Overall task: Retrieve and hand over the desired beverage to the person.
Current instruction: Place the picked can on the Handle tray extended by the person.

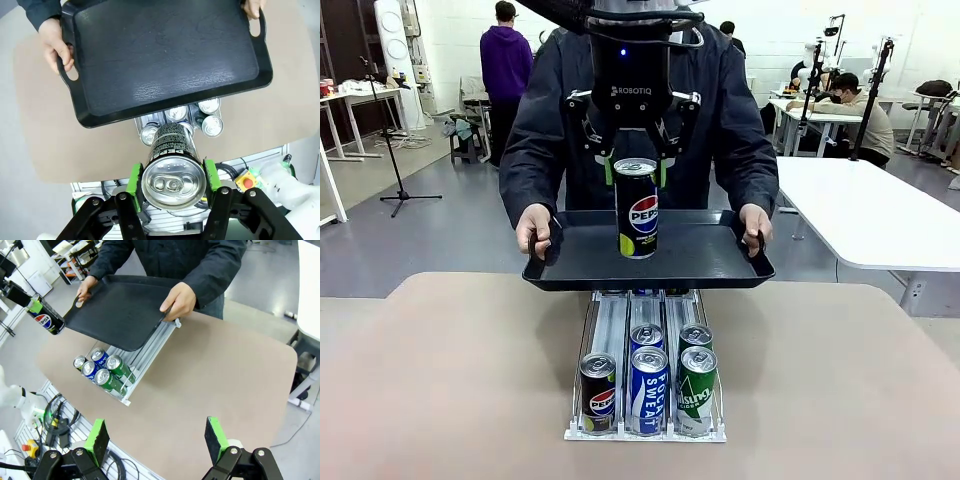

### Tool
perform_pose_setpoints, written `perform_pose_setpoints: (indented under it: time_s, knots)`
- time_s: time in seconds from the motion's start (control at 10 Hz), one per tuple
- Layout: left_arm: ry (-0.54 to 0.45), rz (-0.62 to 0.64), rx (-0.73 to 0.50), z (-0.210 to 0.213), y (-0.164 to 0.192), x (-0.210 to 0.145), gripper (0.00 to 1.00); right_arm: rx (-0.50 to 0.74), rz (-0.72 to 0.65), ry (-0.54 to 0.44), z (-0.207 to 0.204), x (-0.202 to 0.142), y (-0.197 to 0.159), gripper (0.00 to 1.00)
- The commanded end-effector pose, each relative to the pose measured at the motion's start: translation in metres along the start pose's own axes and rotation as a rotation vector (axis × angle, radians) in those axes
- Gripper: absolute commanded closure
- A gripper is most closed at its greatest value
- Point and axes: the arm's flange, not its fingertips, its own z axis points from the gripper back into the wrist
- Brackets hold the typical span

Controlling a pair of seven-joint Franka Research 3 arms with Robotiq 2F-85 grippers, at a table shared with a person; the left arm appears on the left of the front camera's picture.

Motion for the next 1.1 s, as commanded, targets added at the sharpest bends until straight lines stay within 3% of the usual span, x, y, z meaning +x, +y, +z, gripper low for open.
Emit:
perform_pose_setpoints:
  time_s: [0.0, 0.4, 0.6, 1.0]
  knots:
    - [-0.021, 0.034, -0.032, -0.007, 0.032, 0.039, 0.42, 0.025, 0.013, -0.003, -0.001, -0.001, -0.001, 0.00]
    - [0.046, 0.089, -0.020, -0.025, 0.094, 0.115, 0.42, 0.025, 0.013, -0.003, -0.001, -0.001, -0.001, 0.00]
    - [0.075, 0.104, -0.022, -0.036, 0.107, 0.138, 0.42, 0.025, 0.013, -0.003, -0.001, -0.001, -0.001, 0.00]
    - [0.057, 0.120, -0.009, -0.048, 0.114, 0.129, 0.42, 0.025, 0.013, -0.003, -0.001, -0.001, -0.001, 0.00]
